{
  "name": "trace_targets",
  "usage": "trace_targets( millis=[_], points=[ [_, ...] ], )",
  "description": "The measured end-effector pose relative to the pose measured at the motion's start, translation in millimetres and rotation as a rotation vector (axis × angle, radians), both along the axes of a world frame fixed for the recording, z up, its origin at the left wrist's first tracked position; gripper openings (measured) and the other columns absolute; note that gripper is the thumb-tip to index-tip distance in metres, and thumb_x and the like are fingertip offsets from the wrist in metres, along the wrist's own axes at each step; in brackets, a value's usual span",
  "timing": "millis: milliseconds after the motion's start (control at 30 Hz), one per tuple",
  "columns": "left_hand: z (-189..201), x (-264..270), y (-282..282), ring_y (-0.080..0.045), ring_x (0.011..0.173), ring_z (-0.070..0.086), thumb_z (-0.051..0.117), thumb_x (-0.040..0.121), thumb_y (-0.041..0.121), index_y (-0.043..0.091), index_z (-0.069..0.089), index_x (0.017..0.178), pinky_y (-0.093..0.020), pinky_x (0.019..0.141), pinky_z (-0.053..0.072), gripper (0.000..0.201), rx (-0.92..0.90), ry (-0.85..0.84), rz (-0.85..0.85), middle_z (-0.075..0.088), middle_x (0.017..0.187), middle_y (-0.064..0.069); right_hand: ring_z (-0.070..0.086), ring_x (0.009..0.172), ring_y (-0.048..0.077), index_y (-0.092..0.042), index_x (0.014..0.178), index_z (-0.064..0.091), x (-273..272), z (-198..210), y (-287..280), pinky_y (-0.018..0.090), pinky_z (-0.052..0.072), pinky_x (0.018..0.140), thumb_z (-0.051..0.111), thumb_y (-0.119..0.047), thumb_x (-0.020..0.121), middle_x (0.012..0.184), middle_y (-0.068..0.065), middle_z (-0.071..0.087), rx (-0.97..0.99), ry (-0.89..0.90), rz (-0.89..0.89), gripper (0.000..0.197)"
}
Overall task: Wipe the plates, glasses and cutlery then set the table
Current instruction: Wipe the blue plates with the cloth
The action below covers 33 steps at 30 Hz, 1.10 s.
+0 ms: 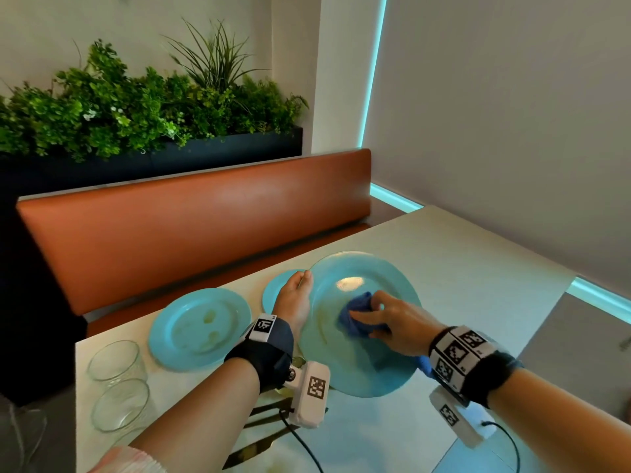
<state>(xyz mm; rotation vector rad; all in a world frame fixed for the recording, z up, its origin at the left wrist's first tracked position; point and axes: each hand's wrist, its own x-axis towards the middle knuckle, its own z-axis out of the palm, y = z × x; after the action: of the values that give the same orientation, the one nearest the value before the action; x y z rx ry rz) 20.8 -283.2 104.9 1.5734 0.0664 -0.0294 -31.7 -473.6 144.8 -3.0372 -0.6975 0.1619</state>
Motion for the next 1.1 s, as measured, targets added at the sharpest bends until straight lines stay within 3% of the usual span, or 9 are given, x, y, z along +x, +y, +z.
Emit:
trace_targets(
  millis=[167,267,400,467,567,633,833,1000,1100],
  points=[
    [6.7,-2.9,4.0,-0.009,0.068,0.042,0.038,0.101,0.032,0.021,0.045,0.068,-0.026,0.068,0.034,0.036,0.008,-0.01,0.014,0.046,0.071,0.006,0.051,0.11,0.016,-0.051,0.126,0.049,-1.1,8.2,-31.1,0.019,0.036,0.083,0.045,-0.032,0.095,0.123,-0.008,0.046,-0.105,0.04,-0.085,0.036],
    [7.7,-1.8,-1.2,-0.016,0.083,0.055,0.038,0.1,0.037,0.022,0.053,0.076,-0.033,0.083,0.045,0.032,-0.013,-0.008,-0.017,0.061,0.089,0.0,0.052,0.108,0.017,-0.032,0.132,0.051,11.2,9.6,-29.1,0.007,0.034,0.078,0.047,-0.026,0.095,0.117,-0.003,0.048,0.083,-0.097,-0.24,0.037],
    [6.2,-1.1,-5.6,-0.019,0.091,0.056,0.037,0.1,0.036,0.019,0.056,0.091,-0.032,0.086,0.044,0.026,-0.004,-0.005,-0.039,0.061,0.098,-0.003,0.054,0.109,0.033,-0.028,0.134,0.046,23.5,-4.0,1.6,0.036,0.047,0.089,0.046,-0.03,0.095,0.127,0.009,0.045,0.19,-0.182,-0.314,0.04],
    [5.0,-5.4,-4.4,-0.018,0.096,0.057,0.037,0.1,0.037,0.015,0.056,0.1,-0.03,0.089,0.043,0.029,0.034,-0.003,-0.046,0.062,0.103,-0.001,0.054,0.107,0.034,-0.029,0.138,0.04,18.0,-12.3,15.3,0.039,0.049,0.088,0.042,-0.032,0.096,0.129,0.009,0.041,0.186,-0.143,-0.312,0.042],
    [6.1,-9.8,-3.4,-0.017,0.122,0.05,0.037,0.1,0.039,0.011,0.05,0.131,-0.028,0.107,0.035,0.044,0.064,0.031,-0.058,0.052,0.128,0.007,0.054,0.108,0.032,-0.031,0.141,0.036,11.1,-16.7,18.7,0.038,0.049,0.088,0.04,-0.033,0.097,0.13,0.008,0.04,0.164,-0.133,-0.285,0.044],
    [9.0,-13.9,-5.4,-0.012,0.118,0.045,0.036,0.101,0.036,0.011,0.043,0.138,-0.021,0.099,0.031,0.046,0.057,0.03,-0.06,0.044,0.12,0.011,0.053,0.111,0.031,-0.033,0.141,0.035,11.9,-16.1,12.6,0.037,0.048,0.091,0.04,-0.034,0.097,0.13,0.007,0.041,0.144,-0.115,-0.29,0.044],
    [6.5,-12.3,-5.7,-0.012,0.103,0.053,0.036,0.1,0.037,0.013,0.052,0.127,-0.026,0.09,0.04,0.04,0.013,0.051,-0.038,0.058,0.119,0.002,0.049,0.116,0.031,-0.032,0.141,0.035,19.3,-14.4,14.2,0.037,0.046,0.095,0.042,-0.034,0.096,0.13,0.008,0.041,0.135,-0.105,-0.275,0.045],
    [9.3,-13.9,-6.3,-0.007,0.103,0.042,0.036,0.101,0.033,0.009,0.049,0.132,-0.019,0.085,0.035,0.041,0.024,0.015,-0.041,0.049,0.103,0.013,0.051,0.111,0.03,-0.032,0.142,0.033,14.8,-14.8,17.8,0.036,0.048,0.091,0.041,-0.034,0.097,0.129,0.007,0.04,0.13,-0.127,-0.253,0.046],
    [11.2,-11.2,-6.3,-0.013,0.106,0.049,0.038,0.101,0.032,0.006,0.053,0.124,-0.024,0.092,0.035,0.038,0.069,-0.016,-0.054,0.054,0.11,0.002,0.061,0.093,0.031,-0.029,0.135,0.045,1.2,-15.6,28.3,0.032,0.052,0.072,0.053,-0.027,0.092,0.118,0.01,0.049,0.134,-0.167,-0.109,0.044]
  ],
)
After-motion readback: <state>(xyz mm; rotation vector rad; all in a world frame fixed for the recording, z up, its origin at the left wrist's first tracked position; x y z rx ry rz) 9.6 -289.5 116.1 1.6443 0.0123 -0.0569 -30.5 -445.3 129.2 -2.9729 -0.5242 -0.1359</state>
